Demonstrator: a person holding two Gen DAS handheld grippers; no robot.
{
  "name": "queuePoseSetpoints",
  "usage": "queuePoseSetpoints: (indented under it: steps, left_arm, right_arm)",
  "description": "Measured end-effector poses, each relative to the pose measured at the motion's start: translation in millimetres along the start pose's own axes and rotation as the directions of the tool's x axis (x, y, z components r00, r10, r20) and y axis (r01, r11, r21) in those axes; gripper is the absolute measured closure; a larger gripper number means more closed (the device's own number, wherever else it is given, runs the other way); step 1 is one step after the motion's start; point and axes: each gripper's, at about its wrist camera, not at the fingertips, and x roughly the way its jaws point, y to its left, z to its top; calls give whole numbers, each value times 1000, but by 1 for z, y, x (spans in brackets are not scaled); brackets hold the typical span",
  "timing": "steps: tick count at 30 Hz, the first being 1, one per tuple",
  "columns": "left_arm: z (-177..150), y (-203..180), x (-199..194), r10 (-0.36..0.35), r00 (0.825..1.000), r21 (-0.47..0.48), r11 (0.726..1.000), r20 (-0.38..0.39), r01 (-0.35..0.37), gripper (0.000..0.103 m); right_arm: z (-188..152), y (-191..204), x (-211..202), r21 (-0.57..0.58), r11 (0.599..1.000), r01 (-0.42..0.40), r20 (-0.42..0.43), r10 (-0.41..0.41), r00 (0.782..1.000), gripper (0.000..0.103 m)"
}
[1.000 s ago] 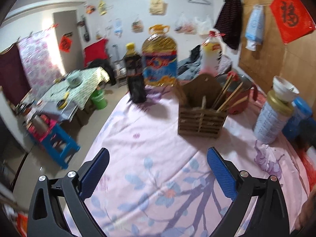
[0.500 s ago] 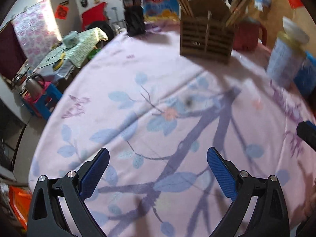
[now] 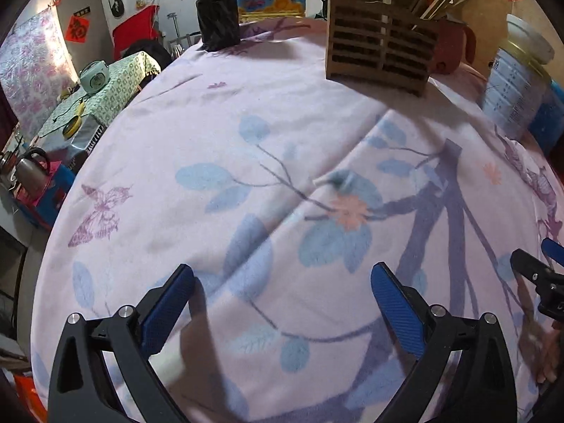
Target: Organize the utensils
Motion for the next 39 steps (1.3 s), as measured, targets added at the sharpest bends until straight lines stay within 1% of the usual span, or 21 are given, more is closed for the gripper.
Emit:
queuePoseSetpoints:
  steps: [3, 19, 29, 30, 31, 33, 34, 35, 39]
  left_arm:
    - [1, 0, 0, -1, 1000, -1, 1000, -1, 1, 4]
    - [0, 0, -1, 2, 1000, -4, 1000, -1, -2, 4]
    - [1, 0, 0, -5, 1000, 10, 1000, -4, 5, 4]
    - [2, 0, 0, -7, 1000, 13, 1000, -10, 7, 4]
    - [3, 0, 1, -6, 1000, 14, 1000, -22, 6, 4]
    - [11, -1, 3, -2, 997, 11, 1000, -81, 2, 5]
    - [15, 0, 3, 11, 995, 8, 1000, -95, -10, 5]
    - [22, -2, -4, 33, 996, 8, 999, -80, -33, 6]
    - [51, -13, -45, 21, 999, 27, 999, 34, -22, 6]
  right_arm:
    - [5, 2, 1, -9, 1000, -7, -7, 7, 1000, 5]
    - [5, 3, -1, -10, 1000, -4, -7, 4, 1000, 5]
    - [6, 5, -3, -12, 1000, -1, -9, 1, 1000, 5]
    - [6, 5, -3, -16, 1000, 2, -12, -2, 1000, 5]
    - [10, 5, -4, -8, 1000, 7, -46, -7, 999, 5]
    - [14, 4, 1, 6, 1000, 6, -86, -5, 996, 5]
    - [21, 6, -9, 3, 1000, 8, -62, -8, 998, 5]
    - [26, 9, -15, -7, 1000, 12, -42, -12, 999, 5]
    - [53, 26, -57, -64, 998, -5, 62, 9, 998, 5]
